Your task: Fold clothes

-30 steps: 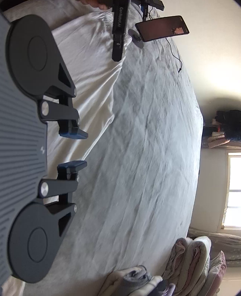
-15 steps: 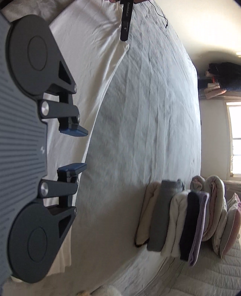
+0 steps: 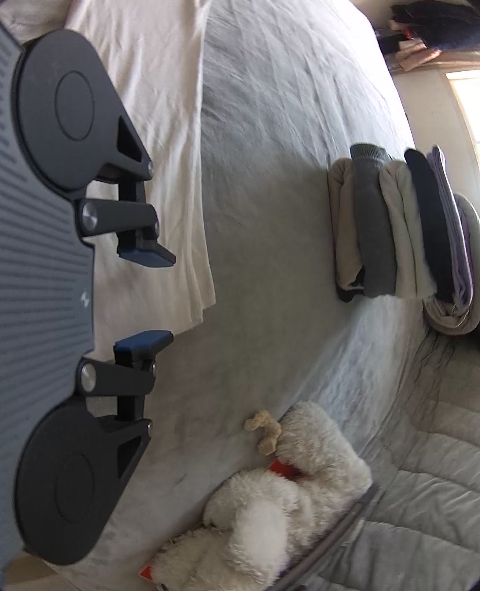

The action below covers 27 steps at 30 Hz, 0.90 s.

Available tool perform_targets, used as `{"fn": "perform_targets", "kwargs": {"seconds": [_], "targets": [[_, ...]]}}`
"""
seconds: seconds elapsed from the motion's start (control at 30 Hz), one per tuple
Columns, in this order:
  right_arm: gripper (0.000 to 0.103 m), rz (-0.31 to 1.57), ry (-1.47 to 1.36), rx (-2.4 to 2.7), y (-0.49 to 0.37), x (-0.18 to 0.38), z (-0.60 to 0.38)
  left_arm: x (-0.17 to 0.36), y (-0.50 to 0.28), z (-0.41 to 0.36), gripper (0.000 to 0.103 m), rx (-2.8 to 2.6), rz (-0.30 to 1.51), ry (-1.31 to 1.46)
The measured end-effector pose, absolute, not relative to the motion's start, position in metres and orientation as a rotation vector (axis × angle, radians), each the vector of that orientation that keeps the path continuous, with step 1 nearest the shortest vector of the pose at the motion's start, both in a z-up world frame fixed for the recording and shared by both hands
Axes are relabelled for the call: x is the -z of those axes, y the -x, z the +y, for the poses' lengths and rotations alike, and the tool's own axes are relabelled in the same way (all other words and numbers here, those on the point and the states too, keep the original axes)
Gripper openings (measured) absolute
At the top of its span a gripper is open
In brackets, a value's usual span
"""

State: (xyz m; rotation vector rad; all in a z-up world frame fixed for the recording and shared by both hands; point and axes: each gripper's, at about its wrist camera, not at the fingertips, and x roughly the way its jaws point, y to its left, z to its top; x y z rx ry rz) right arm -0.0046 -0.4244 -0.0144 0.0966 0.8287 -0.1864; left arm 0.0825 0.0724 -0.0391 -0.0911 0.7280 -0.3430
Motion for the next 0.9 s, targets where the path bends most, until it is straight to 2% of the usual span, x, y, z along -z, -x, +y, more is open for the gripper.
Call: {"fn": "perform_targets", "kwargs": {"seconds": [0.1,0.3,0.33,0.37,0.4,0.47,0.7,0.9], "targets": [[0.042,0.812,-0.142,0.211,-0.001,0.015,-0.437,0.040,-0.082,0.071,0.034,0.328,0.722,0.092],[0.041,0.789,-0.198,0.202,-0.012,0.023,-0.451,0.043,-0.079,0.073,0.018,0.295,0.691,0.108],[0.032,0.786,-0.198,0.202,-0.012,0.023,-0.451,0.044,-0.079,0.074,0.014,0.288,0.686,0.117],[0.012,0.783,-0.198,0.202,-0.012,0.024,-0.451,0.044,-0.079,0.075,0.010,0.280,0.681,0.126],[0.004,0.779,-0.196,0.203,-0.012,0.024,-0.451,0.045,-0.078,0.076,0.008,0.278,0.674,0.134],[0.003,0.761,-0.186,0.210,-0.007,0.022,-0.450,0.046,-0.076,0.076,0.004,0.276,0.659,0.151],[0.000,0.707,-0.148,0.233,0.007,0.018,-0.452,0.047,-0.070,0.079,0.002,0.261,0.602,0.202],[0.001,0.740,-0.188,0.207,0.008,0.019,-0.457,0.050,-0.070,0.083,0.002,0.254,0.603,0.240]]}}
